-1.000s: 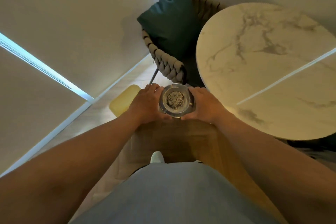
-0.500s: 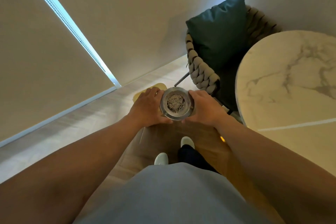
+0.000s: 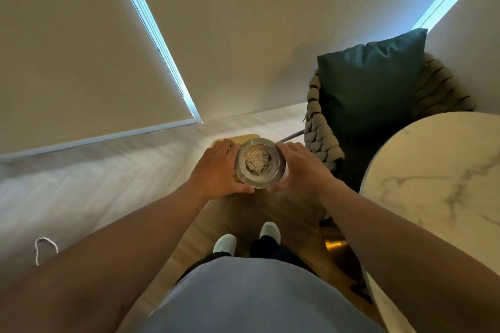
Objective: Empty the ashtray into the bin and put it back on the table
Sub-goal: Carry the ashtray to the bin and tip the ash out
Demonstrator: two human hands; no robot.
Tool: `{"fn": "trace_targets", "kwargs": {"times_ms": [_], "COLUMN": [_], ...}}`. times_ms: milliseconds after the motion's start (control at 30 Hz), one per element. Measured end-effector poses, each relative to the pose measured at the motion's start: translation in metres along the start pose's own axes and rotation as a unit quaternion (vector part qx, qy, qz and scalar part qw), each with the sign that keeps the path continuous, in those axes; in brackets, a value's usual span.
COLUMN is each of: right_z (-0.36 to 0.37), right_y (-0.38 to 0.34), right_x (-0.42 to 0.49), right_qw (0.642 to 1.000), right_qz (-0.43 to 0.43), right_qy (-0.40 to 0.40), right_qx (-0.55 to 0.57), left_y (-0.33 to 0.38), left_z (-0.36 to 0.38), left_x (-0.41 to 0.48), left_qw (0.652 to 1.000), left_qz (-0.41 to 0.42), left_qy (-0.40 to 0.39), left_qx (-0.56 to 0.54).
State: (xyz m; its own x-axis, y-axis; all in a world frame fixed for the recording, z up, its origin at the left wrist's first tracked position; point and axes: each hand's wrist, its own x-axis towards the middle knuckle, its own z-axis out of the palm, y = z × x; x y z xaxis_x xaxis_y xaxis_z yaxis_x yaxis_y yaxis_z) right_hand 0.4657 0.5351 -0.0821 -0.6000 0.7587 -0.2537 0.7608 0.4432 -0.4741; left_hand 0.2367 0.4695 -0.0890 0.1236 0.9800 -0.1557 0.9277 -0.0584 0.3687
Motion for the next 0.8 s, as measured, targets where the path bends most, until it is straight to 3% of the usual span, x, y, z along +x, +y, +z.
{"fn": "trace_targets", "kwargs": {"times_ms": [367,800], "right_z": [0.009,0.092], "right_y": [0.021,0.048], "right_x": [0.054,0.142], "right_qw": [0.998,0.996], "right_qz": [-0.029,-0.013], "right_qy": [-0.06,-0.084], "right_qx": [0.006,0.041], "left_y": [-0.02,-0.107], "left_z": [0.021,0.089], "left_x": [0.025,0.068], "left_qw": [0.998,0.998], "left_qz": [-0.055,-0.062], "left_qy": [-0.008,-0.02], "left_qx": [-0.004,-0.021]}}
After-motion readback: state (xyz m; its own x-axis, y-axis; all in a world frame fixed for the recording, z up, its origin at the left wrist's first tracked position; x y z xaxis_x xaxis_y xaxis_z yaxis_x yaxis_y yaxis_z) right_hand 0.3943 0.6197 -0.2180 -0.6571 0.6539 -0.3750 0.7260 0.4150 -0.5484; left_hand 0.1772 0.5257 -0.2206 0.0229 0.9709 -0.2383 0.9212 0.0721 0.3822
